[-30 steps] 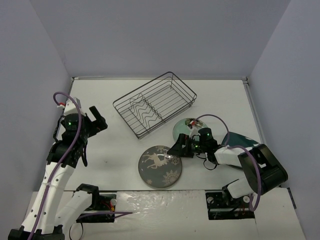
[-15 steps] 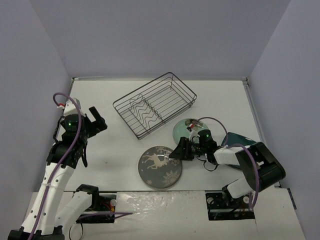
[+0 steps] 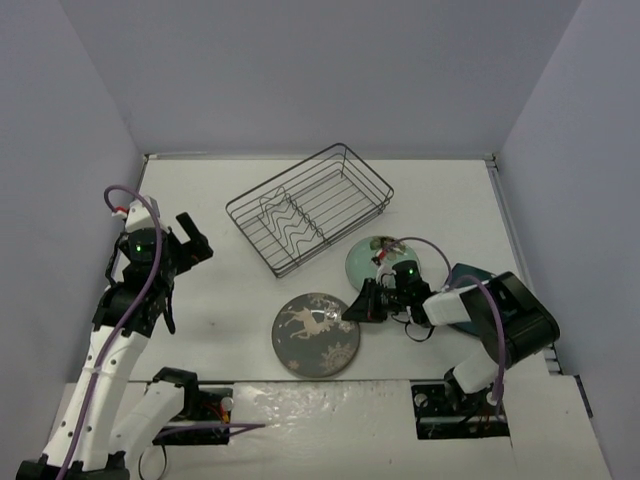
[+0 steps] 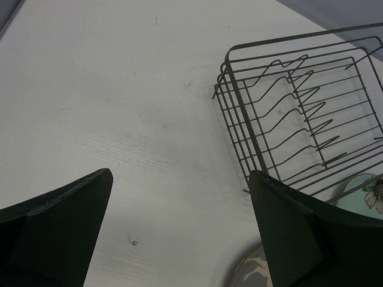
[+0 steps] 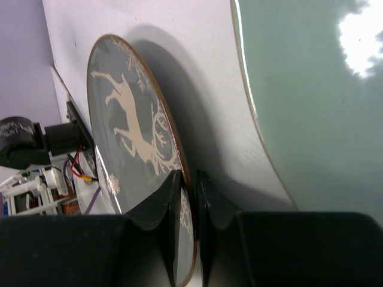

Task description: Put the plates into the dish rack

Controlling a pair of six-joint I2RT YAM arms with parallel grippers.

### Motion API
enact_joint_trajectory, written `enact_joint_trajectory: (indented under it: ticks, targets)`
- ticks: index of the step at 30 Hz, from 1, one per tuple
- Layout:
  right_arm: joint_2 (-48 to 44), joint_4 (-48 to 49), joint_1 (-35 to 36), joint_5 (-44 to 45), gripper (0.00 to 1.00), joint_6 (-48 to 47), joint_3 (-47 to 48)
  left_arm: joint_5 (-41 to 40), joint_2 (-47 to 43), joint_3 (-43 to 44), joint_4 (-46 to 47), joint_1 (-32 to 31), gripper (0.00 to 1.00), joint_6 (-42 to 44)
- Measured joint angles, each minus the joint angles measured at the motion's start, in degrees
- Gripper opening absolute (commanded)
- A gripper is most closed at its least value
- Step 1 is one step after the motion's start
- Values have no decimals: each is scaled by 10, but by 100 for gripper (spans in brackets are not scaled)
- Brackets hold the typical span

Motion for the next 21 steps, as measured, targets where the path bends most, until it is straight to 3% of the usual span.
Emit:
enact_joint_trajectory:
  ticks: [8,16,21]
  targets:
    - [-104,-112,31,40,0,-38,9,0,0,0,-2,0,97,0]
    - [-334,-340,77,197,0,-126,125,1,0,0,-3,0,97,-1]
    - [-369,-411,76,266,0,-168,193,2,2,0,-3,0,97,-1]
